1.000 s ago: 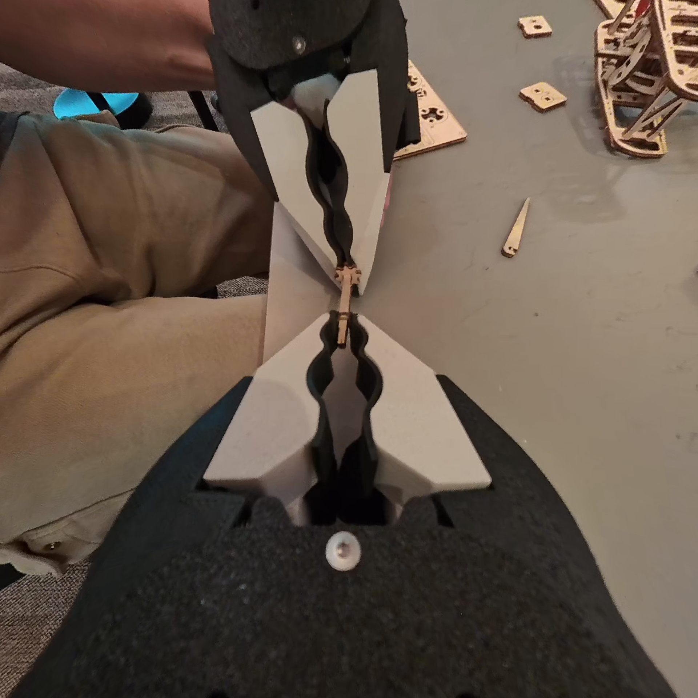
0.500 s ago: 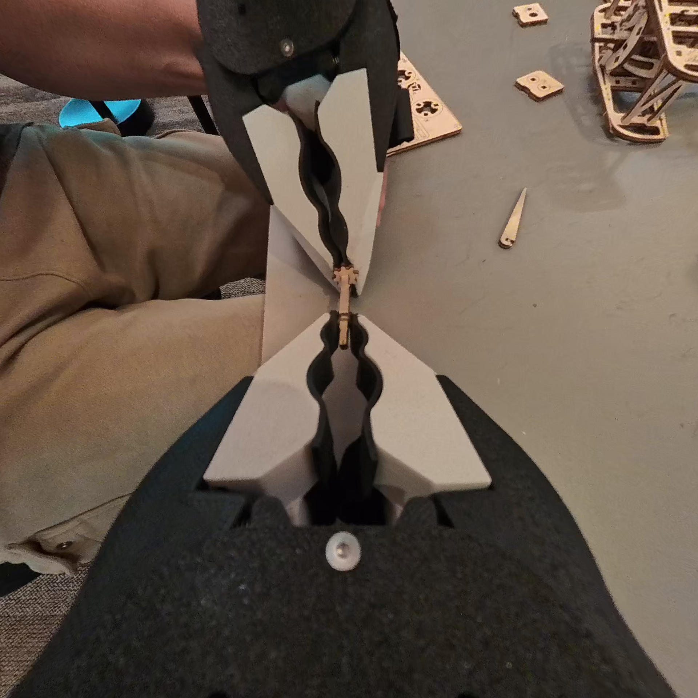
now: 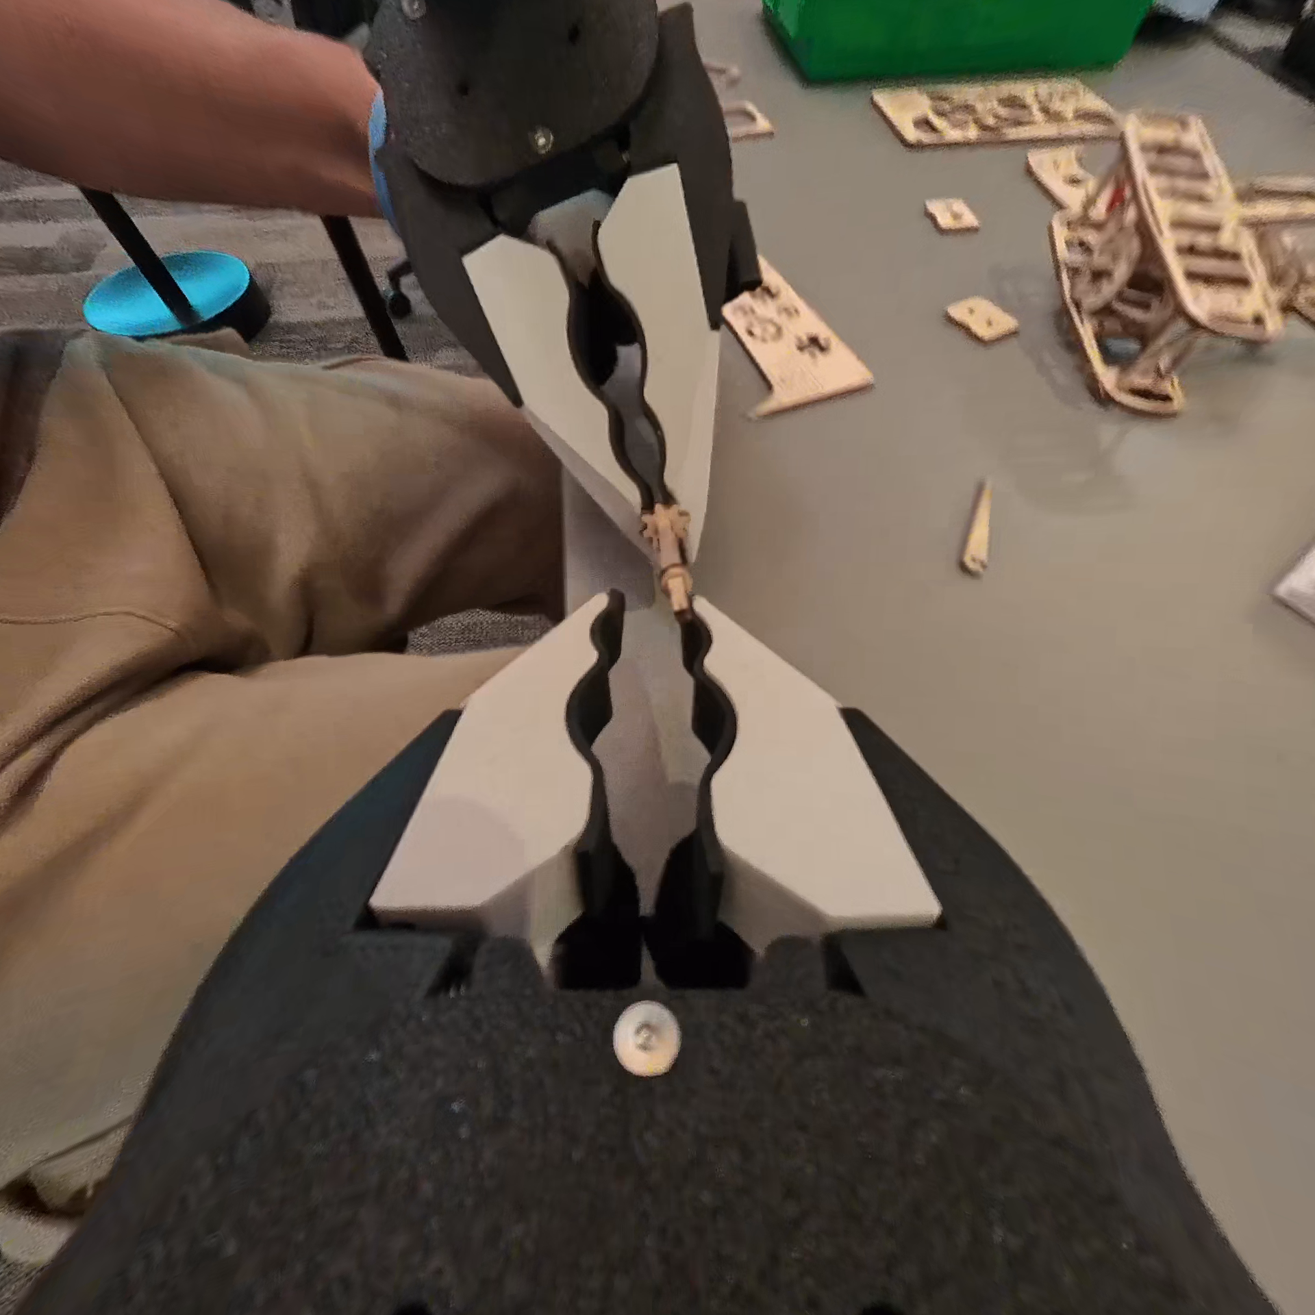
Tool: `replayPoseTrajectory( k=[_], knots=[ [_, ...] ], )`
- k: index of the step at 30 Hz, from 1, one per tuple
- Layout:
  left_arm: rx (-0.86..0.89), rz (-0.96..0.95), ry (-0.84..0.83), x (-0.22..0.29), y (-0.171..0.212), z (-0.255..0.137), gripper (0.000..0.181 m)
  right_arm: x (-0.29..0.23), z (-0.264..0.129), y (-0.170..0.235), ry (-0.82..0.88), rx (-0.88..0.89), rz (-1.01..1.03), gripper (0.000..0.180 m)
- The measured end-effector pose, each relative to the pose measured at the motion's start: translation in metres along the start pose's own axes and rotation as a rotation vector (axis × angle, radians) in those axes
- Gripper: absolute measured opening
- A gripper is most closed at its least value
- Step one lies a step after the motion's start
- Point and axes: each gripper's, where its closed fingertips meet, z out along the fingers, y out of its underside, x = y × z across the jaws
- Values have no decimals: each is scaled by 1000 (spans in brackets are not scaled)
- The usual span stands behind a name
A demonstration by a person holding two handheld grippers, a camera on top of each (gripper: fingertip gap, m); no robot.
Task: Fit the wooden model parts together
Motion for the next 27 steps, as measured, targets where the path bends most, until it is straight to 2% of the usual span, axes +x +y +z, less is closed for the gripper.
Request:
replayPoseTrajectory(
  k=[1, 5, 13, 19, 23, 26, 27],
  knots=[
    [-24, 39, -15, 5, -2, -10, 0, -9, 1, -7, 6, 9, -31, 16],
    [-100, 121, -38, 26, -9, -50, 0, -34, 4, -48, 101, 62, -149, 24],
    [-34, 138, -64, 67, -48, -115, 0, -96, 1, -110, 146, 101, -279, 10],
    [-12, 180, -102, 84, -58, -135, 0, -122, 0, -123, 121, 84, -286, 5],
    [64, 100, -150, 69, -55, -141, 3, -105, -2, -124, 124, 135, -210, 5],
    [66, -115, -129, 37, -22, -140, 25, -58, -15, -118, 195, 222, -102, 4],
    [74, -180, -146, 20, -5, -139, 27, -36, -22, -114, 232, 260, -43, 4]
  ],
)
